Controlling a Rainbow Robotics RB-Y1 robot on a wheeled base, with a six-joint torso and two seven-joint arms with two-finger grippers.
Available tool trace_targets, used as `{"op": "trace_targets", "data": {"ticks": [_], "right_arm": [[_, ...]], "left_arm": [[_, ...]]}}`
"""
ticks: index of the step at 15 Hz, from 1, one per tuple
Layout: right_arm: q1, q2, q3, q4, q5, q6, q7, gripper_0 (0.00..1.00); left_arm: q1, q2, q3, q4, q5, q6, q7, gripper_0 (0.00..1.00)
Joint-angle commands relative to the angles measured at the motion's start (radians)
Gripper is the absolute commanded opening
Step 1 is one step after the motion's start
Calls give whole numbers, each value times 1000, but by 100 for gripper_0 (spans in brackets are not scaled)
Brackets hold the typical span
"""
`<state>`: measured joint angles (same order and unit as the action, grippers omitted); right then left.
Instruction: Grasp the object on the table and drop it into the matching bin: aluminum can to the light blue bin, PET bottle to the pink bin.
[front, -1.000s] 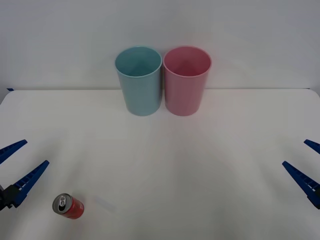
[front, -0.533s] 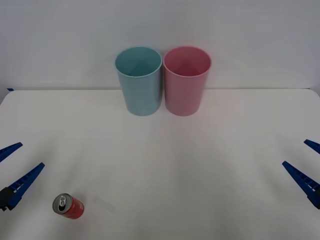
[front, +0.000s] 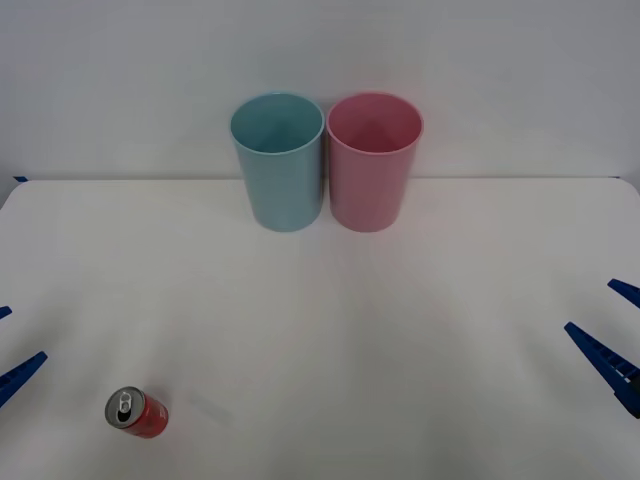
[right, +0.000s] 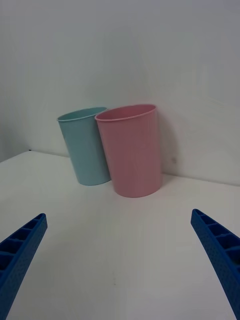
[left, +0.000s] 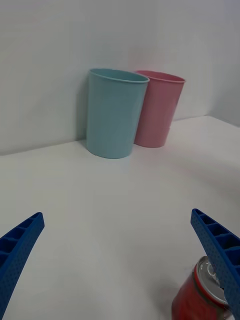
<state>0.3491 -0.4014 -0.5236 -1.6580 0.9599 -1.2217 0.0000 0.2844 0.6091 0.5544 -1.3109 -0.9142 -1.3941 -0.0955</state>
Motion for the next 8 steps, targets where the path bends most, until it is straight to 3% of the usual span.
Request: {"op": "trace_targets", "data": {"ticks": [1,8], "right_arm": [[0,0,0,0,0,0,0,100],[0,0,0,0,0,0,0,100]], "left_arm": [[-30,23,-2,110,0,-46,-81,100],[-50,77,-21,217,-104,-132,-234,100]]}}
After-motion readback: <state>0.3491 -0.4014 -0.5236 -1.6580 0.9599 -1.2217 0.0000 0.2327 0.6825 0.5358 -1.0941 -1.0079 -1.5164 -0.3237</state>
